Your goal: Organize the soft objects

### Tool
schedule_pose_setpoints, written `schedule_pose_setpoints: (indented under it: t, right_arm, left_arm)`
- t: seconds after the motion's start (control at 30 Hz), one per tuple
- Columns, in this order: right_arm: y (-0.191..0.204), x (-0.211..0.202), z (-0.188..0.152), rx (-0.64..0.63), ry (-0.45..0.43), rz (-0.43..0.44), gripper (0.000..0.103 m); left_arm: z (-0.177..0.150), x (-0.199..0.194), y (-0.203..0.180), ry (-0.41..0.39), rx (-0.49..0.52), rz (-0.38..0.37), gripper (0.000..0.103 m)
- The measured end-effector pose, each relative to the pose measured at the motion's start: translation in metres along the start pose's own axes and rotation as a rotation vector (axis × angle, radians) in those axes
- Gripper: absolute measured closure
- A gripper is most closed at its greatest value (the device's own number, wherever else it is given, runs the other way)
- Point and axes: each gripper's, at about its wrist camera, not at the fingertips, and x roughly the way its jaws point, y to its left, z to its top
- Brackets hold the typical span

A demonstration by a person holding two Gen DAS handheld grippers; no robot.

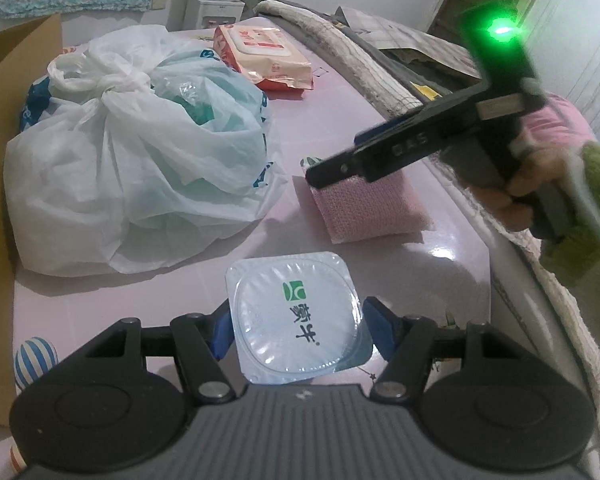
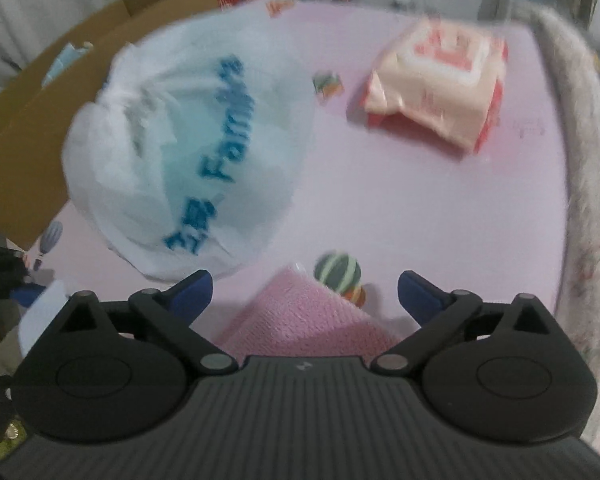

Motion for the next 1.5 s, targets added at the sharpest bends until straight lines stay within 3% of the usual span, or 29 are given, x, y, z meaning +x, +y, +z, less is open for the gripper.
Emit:
schedule_pose_setpoints:
  t: [0.33, 0.5, 0.67, 0.8, 1.03, 1.3, 1.5]
  right_arm:
    - [0.0, -0.014, -0.044, 0.066, 0.047, 0.013, 0.001]
    - [0.017, -0.015, -0.061, 0.038, 0.011, -0.041, 0.001]
    - [0.031, -0.004, -0.057, -0.012, 0.023, -0.115, 0.002]
    - [0.038, 0.001, -0.059, -0.031, 0.006, -0.185, 0.015]
    - [0.029, -0.015, -0.075, 0.111, -0.089, -0.187, 0.02]
    - [-0.002, -0.043, -0.11, 0.453, -0.258, -0.041, 0.02]
    - [-0.011, -0.053, -0.128, 0.579, -0.316, 0.027, 0.02]
  left_arm:
    - [0.0, 0.0, 0.003, 0.0, 0.019, -0.024, 0.036]
    - [0.003, 0.001, 0.001, 0.001, 0.026, -0.022, 0.036]
    - [0.004, 0.003, -0.002, 0.009, 0.032, -0.008, 0.036]
    - [0.004, 0.003, -0.004, 0.002, 0.037, 0.007, 0.037]
    - [0.003, 0.001, -0.005, -0.012, 0.032, 0.03, 0.037]
    - [0.005, -0.002, -0.002, -0.01, 0.001, 0.024, 0.038]
    - [0.006, -0.003, -0.001, -0.015, -0.016, -0.007, 0.038]
